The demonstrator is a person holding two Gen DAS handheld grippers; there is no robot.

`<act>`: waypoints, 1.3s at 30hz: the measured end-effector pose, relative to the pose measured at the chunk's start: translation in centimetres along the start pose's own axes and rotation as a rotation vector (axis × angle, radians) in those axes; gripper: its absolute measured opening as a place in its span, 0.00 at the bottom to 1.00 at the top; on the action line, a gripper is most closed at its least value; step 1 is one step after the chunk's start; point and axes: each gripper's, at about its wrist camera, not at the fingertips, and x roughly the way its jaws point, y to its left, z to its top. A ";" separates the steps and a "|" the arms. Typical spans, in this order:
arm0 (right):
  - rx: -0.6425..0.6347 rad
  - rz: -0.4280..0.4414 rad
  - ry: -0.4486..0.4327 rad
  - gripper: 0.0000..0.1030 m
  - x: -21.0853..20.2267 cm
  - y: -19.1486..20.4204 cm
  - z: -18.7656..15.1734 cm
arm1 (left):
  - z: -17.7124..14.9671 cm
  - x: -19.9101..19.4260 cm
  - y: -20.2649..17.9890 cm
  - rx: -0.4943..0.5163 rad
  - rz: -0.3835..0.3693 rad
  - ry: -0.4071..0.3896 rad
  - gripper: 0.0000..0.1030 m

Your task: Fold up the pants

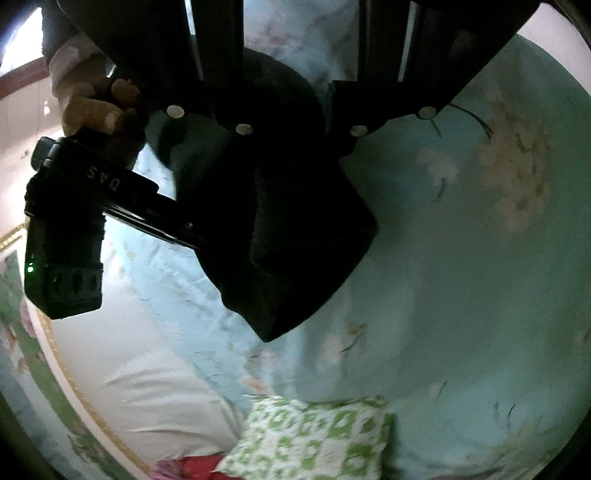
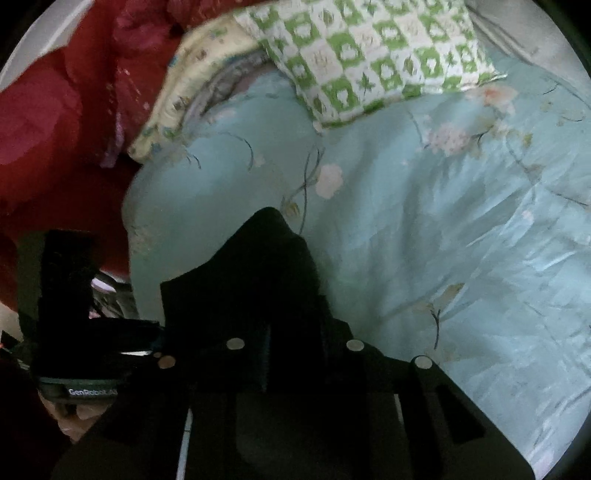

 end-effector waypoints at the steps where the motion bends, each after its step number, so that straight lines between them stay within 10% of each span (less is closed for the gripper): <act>1: 0.005 0.004 -0.021 0.20 -0.8 0.1 -0.1 | 0.0 -0.4 -0.6 0.011 -0.009 -0.006 0.15; 20: 0.179 -0.025 -0.451 0.19 -17.9 -0.1 -9.2 | -4.4 -4.9 -16.7 0.363 -0.196 -0.009 0.15; 39: 0.409 -0.074 -0.631 0.18 -26.0 -4.8 -21.9 | -14.4 0.4 -28.3 0.674 -0.210 0.116 0.17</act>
